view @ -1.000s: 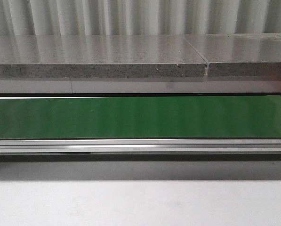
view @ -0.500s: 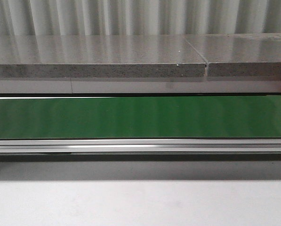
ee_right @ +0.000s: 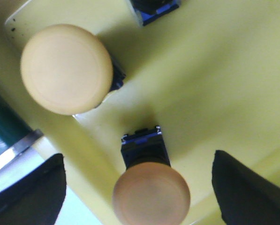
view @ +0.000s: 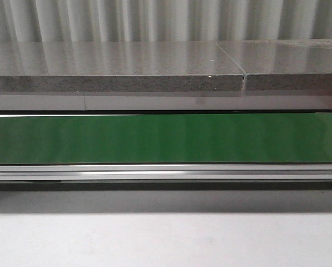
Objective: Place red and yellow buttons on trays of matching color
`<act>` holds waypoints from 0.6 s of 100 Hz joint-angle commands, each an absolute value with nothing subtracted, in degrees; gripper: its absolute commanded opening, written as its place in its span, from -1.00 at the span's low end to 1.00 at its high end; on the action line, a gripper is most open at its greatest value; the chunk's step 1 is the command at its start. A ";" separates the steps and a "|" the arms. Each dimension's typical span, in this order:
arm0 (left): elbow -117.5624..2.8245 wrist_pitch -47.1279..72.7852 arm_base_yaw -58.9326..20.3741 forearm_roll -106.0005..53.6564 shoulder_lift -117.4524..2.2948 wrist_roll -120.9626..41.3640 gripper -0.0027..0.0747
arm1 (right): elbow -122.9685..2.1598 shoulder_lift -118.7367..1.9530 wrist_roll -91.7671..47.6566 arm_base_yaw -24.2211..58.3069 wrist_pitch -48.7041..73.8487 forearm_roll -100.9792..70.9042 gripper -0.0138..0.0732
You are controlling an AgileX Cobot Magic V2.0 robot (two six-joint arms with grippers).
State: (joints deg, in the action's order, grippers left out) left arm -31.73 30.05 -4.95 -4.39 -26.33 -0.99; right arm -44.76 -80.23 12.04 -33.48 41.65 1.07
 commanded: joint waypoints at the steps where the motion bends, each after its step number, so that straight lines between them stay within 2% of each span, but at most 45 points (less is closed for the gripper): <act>1: -33.35 25.32 -5.45 -5.01 -26.58 -1.02 -0.98 | -46.54 -75.05 12.09 -33.30 41.20 0.96 0.76; 15: -33.35 25.32 -5.45 -5.01 -26.58 -1.02 -0.98 | -46.54 -68.02 11.72 -30.05 39.65 0.57 0.76; 44: -33.35 25.32 -5.45 -5.01 -26.58 -1.02 -0.98 | -46.08 -59.36 4.35 -10.12 33.34 0.57 0.76; 60: -33.35 25.32 -5.45 -5.01 -26.58 -1.02 -0.98 | -44.46 -55.13 4.23 -4.18 31.14 0.57 0.76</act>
State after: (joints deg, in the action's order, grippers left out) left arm -31.73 30.05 -4.95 -4.39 -26.33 -0.99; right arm -43.73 -58.07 5.08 -6.26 35.50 0.00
